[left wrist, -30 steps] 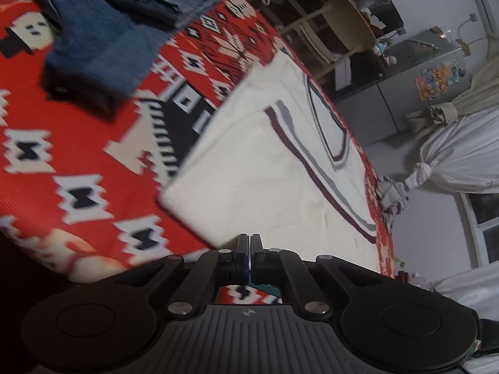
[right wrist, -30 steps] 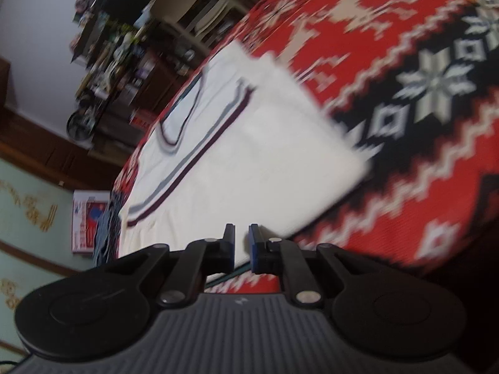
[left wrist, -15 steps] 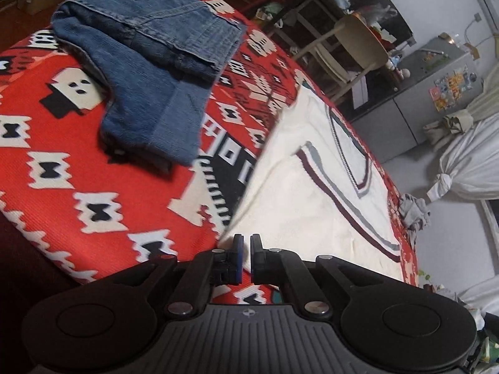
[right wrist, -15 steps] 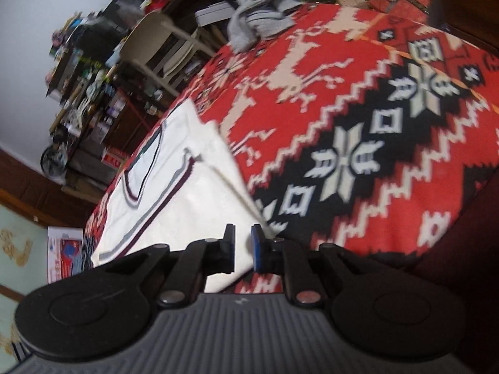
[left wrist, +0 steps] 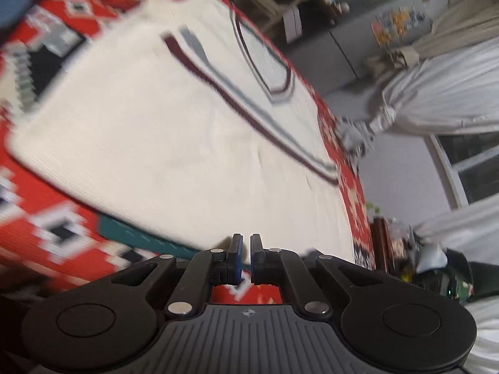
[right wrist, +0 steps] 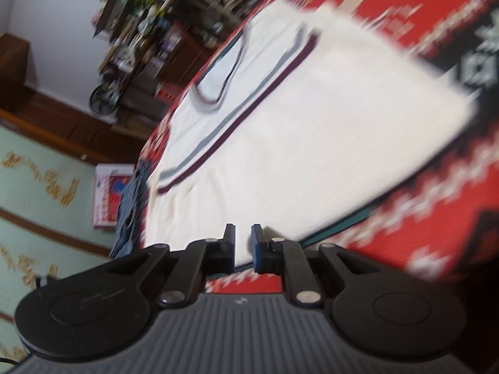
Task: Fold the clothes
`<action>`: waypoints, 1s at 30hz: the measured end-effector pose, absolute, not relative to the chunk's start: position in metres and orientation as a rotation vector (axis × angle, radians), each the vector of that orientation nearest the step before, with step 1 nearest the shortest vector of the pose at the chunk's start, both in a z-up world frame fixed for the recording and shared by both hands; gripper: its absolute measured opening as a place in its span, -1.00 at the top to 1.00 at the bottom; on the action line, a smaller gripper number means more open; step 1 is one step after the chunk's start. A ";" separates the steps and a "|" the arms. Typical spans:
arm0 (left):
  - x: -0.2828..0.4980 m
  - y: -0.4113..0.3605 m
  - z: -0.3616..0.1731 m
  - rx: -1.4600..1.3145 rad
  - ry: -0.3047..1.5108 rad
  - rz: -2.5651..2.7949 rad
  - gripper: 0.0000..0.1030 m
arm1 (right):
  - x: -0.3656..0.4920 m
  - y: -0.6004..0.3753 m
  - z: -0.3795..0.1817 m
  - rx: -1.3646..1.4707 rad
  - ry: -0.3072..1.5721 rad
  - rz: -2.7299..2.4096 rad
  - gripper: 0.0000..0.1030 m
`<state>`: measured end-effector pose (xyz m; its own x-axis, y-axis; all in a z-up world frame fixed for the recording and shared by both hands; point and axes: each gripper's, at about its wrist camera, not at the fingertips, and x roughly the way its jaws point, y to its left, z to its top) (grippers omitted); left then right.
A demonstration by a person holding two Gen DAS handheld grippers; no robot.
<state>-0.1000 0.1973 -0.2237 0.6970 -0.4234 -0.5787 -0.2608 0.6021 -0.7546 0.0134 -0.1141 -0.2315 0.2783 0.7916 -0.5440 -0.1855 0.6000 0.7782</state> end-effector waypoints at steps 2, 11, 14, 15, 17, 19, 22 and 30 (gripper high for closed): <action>-0.095 0.192 -0.228 -0.965 0.833 -0.123 0.94 | 0.011 -0.102 -0.236 0.672 1.118 0.752 0.75; -0.087 0.181 -0.228 -0.977 0.833 -0.170 0.94 | 0.011 -0.102 -0.240 0.704 1.125 0.752 0.75; -0.087 0.179 -0.232 -0.973 0.837 -0.167 0.94 | 0.014 -0.112 -0.239 0.710 1.116 0.728 0.75; -0.088 0.181 -0.232 -0.972 0.838 -0.160 0.94 | 0.015 -0.116 -0.239 0.711 1.113 0.720 0.75; -0.092 0.189 -0.230 -0.961 0.823 -0.124 0.94 | 0.017 -0.123 -0.239 0.715 1.107 0.703 0.76; -0.099 0.202 -0.229 -0.981 0.806 -0.075 0.94 | 0.019 -0.130 -0.238 0.719 1.101 0.687 0.79; -0.112 0.223 -0.225 -0.994 0.781 0.001 0.94 | 0.022 -0.141 -0.238 0.724 1.091 0.663 0.80; -0.154 0.279 -0.219 -1.067 0.725 0.188 0.94 | 0.036 -0.220 -0.230 0.726 1.020 0.481 0.77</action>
